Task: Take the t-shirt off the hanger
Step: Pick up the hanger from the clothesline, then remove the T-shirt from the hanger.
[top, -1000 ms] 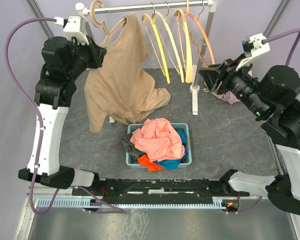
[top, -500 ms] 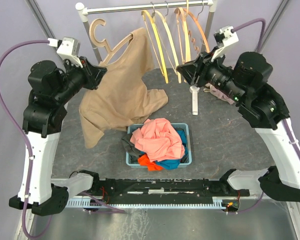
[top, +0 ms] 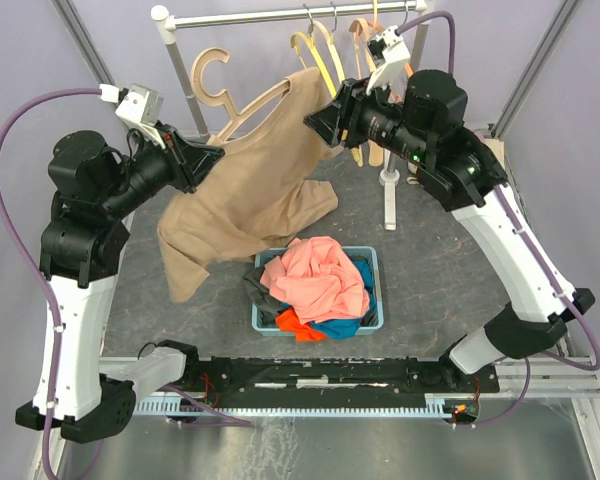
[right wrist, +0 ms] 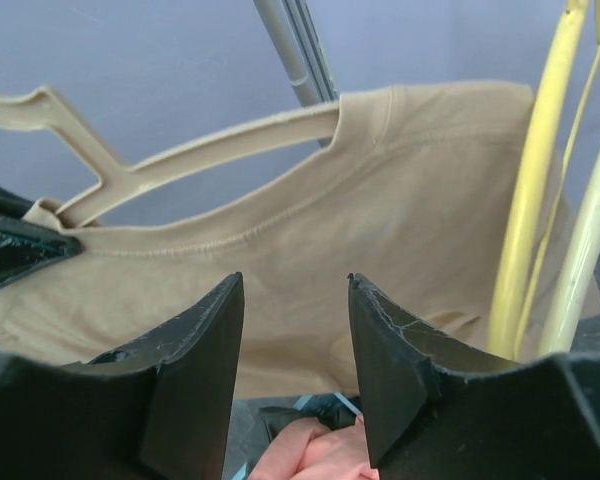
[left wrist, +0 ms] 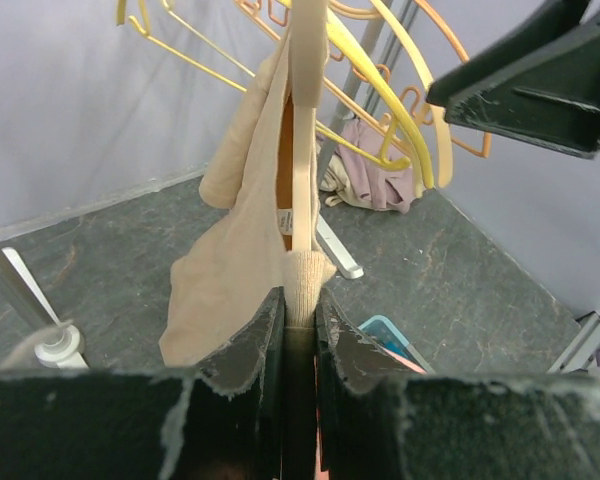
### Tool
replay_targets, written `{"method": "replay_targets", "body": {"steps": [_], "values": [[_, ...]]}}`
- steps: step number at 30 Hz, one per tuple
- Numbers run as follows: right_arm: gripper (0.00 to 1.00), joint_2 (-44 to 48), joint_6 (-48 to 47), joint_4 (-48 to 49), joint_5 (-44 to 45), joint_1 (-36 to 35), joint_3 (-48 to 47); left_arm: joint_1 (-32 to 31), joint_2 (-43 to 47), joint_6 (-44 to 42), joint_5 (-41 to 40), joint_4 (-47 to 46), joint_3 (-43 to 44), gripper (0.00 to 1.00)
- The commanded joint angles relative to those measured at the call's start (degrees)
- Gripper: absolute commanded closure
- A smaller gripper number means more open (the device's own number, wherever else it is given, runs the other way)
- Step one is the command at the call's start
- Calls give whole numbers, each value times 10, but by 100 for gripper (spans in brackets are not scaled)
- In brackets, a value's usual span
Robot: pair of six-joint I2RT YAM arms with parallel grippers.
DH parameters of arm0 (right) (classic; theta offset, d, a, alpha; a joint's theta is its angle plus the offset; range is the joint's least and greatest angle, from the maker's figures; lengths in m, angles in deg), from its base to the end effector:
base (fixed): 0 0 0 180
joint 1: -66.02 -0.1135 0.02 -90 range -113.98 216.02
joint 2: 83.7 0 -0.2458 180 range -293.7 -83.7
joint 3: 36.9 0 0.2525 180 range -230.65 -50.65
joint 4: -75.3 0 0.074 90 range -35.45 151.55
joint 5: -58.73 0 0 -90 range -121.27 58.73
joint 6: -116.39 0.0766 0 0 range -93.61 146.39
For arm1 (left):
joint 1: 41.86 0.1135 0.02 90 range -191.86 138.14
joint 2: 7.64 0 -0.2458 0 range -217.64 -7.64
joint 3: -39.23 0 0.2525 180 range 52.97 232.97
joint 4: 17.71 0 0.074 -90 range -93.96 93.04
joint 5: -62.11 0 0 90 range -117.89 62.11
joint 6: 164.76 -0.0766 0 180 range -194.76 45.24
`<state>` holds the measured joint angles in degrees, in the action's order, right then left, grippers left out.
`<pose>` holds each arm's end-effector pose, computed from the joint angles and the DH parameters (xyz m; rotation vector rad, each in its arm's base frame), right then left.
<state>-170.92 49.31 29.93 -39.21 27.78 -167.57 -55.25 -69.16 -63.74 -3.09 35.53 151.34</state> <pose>0.2614 0.2195 0.5276 -0.3361 1.6520 0.9280 0.1934 -0.0791 0.5180 0.3735 1.6127 -0.6752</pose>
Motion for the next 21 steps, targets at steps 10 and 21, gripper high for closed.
{"method": "replay_targets", "body": {"steps": [10, 21], "values": [[46, -46, 15, 69, -55, -11, -94, -3, 16, 38, 49, -60, 10, 97], [41, -83, -76, 35, -21, -82, -162, -3, -9, 43, 43, -22, 27, 97]]}}
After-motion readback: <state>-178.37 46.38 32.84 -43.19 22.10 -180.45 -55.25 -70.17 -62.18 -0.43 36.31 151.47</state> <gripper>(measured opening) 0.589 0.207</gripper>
